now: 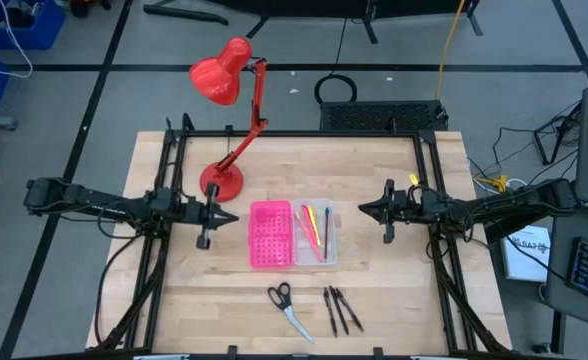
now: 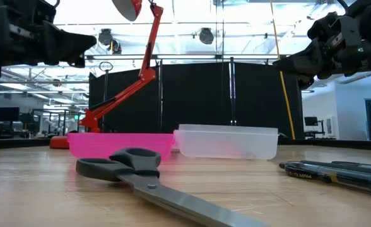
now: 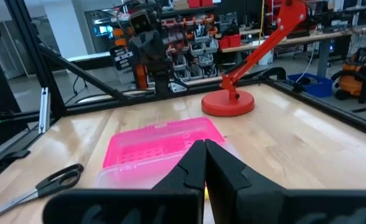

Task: Pick & place school supplies into a supply box
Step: Put the right black pen into the pink supply box

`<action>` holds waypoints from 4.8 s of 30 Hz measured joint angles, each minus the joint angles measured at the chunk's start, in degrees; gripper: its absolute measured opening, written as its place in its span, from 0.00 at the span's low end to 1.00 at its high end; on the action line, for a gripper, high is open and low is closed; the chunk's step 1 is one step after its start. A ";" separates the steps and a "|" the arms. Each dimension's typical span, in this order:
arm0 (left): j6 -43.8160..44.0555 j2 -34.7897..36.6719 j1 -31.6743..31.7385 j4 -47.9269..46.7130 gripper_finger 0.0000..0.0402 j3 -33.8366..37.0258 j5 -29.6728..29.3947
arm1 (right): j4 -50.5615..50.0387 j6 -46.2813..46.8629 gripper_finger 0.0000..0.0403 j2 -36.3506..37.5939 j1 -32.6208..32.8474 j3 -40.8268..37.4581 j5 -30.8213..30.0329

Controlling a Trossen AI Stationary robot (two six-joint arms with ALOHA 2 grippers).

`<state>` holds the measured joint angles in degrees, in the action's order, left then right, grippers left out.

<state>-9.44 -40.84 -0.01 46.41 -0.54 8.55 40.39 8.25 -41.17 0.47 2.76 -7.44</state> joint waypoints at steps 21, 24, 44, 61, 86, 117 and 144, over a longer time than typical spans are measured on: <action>3.57 0.00 0.09 -2.07 0.01 -0.07 -13.12 | -34.43 -0.66 0.00 -3.01 7.12 29.24 -10.78; 2.40 -0.19 1.19 -2.10 0.01 -0.09 -18.30 | -53.38 4.26 0.00 -9.31 13.23 42.67 -18.99; 5.43 -0.17 5.34 -6.05 0.05 -0.09 -25.12 | -102.54 83.39 0.00 -58.34 40.54 81.28 -12.54; 3.81 -0.19 5.14 -6.42 0.05 -0.09 -16.11 | -86.33 90.90 0.42 -71.50 43.30 81.26 0.20; 2.27 -0.20 5.18 -6.38 0.05 -0.09 -16.56 | -94.31 86.30 0.29 -80.14 43.25 81.13 4.46; 2.20 -0.19 5.16 -8.12 0.05 -0.09 -15.92 | -96.36 92.58 0.06 -60.50 39.03 74.95 -3.04; -6.63 -0.17 5.17 -8.14 0.05 -0.09 -15.95 | -60.51 70.44 0.06 -63.15 4.30 66.18 6.27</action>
<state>-16.07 -41.01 5.16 38.26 -0.62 -7.40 -20.12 78.70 -104.31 4.77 68.95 -1.17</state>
